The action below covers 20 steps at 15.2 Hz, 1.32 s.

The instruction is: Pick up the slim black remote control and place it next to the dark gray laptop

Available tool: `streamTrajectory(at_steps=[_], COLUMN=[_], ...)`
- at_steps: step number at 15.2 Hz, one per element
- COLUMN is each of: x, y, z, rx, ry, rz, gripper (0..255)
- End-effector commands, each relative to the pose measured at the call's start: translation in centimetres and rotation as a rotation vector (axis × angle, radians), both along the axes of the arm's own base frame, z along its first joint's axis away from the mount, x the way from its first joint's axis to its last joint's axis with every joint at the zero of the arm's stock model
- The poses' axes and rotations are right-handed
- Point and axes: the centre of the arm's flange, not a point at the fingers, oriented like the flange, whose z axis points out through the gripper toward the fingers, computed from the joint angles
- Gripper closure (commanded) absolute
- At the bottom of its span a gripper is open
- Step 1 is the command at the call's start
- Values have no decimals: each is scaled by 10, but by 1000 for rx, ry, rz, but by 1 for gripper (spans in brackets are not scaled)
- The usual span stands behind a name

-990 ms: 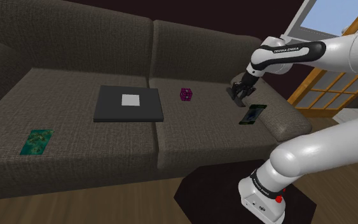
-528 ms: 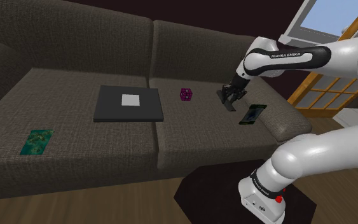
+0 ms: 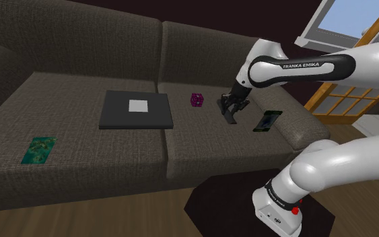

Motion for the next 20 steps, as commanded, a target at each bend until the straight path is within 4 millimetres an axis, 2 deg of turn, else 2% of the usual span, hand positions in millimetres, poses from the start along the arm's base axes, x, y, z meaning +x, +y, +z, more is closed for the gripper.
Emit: streamTrajectory(at_steps=[1, 18, 19, 20], x=[1, 10, 10, 10], y=[26, 250, 261, 261], z=[0, 1, 1, -5], rx=[0, 0, 0, 0], ry=[0, 0, 0, 0], rz=[-2, -2, -2, -2], gripper=[255, 255, 255, 255])
